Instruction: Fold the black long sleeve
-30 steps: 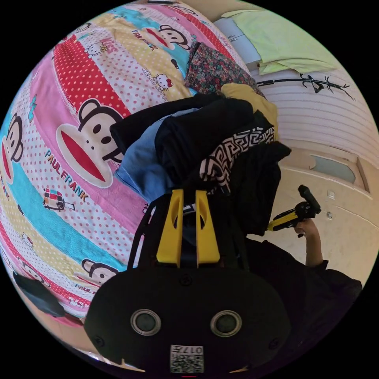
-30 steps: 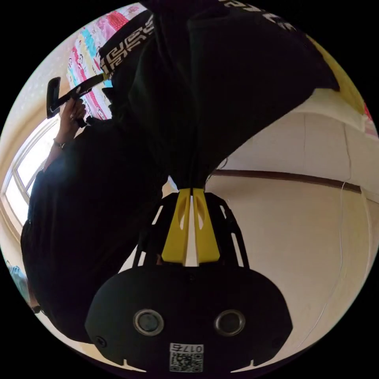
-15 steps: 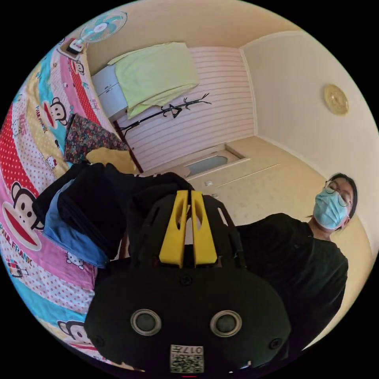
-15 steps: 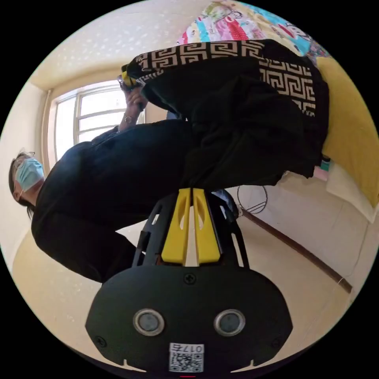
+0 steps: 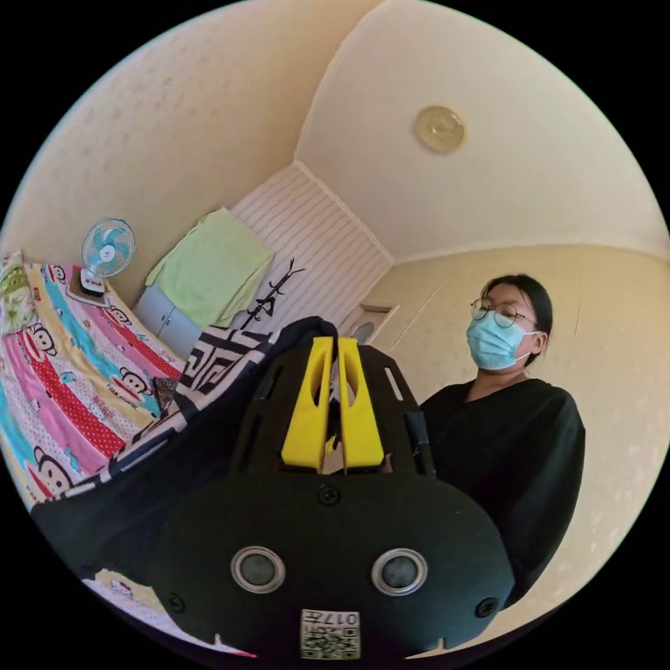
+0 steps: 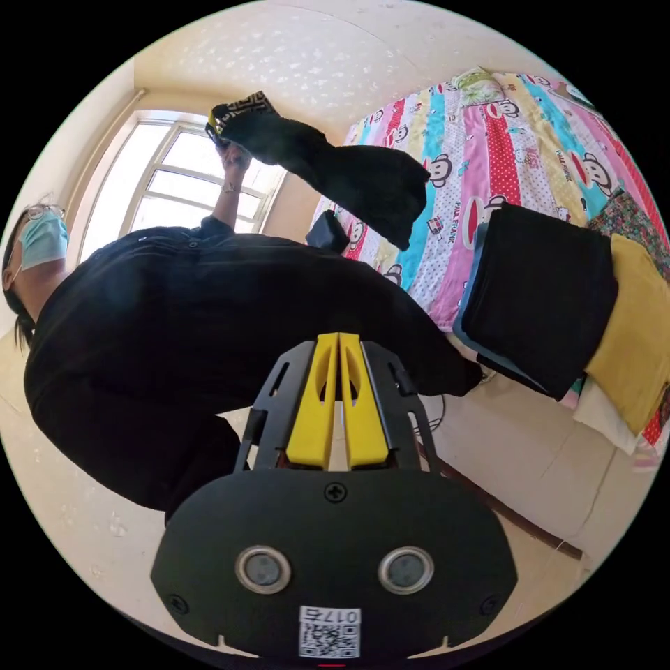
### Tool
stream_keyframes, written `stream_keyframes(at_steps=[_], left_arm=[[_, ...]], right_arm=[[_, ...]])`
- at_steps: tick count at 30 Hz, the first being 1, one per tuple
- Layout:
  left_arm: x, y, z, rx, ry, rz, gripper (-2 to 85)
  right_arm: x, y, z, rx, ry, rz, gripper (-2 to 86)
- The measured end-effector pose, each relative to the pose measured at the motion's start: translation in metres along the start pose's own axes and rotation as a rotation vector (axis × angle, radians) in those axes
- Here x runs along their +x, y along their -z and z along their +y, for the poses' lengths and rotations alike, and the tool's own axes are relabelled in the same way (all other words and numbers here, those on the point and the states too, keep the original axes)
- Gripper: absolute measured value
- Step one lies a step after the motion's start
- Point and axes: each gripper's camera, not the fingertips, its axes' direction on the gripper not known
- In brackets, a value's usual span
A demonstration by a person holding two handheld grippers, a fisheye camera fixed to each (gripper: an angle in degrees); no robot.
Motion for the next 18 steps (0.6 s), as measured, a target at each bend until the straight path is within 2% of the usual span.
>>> stream_keyframes(at_steps=[2,3,5,8,10,12,13,15,18], left_arm=[[0.046,-0.006,-0.011,-0.034,-0.088,-0.114,-0.4],[0.064,-0.004,-0.017,-0.037,-0.114,-0.098,-0.4],[0.086,0.006,-0.024,0.005,-0.123,0.022,-0.3],[0.148,0.027,-0.027,0.206,-0.293,0.145,-0.3],[0.162,0.042,-0.030,0.352,-0.343,0.288,-0.2],[0.162,0.051,-0.037,0.528,-0.359,0.569,-0.2],[0.166,0.049,-0.039,0.558,-0.376,0.621,-0.2],[0.201,0.032,-0.051,0.582,-0.408,0.669,-0.2],[0.254,-0.002,-0.072,0.513,-0.442,0.663,-0.2]], right_arm=[[-0.001,-0.003,0.008,0.107,0.010,-0.002,0.4],[0.002,-0.004,0.009,0.182,0.010,-0.022,0.4],[0.006,-0.007,0.002,0.285,0.013,-0.066,0.5],[-0.010,-0.019,-0.027,0.373,0.121,-0.104,0.6],[-0.038,-0.041,-0.063,0.347,0.217,-0.065,0.9],[-0.058,-0.066,-0.094,0.285,0.245,-0.008,1.3],[-0.072,-0.085,-0.114,0.231,0.267,0.015,1.7],[-0.094,-0.115,-0.140,0.160,0.313,0.023,2.9],[-0.127,-0.161,-0.171,0.120,0.358,0.025,5.3]])
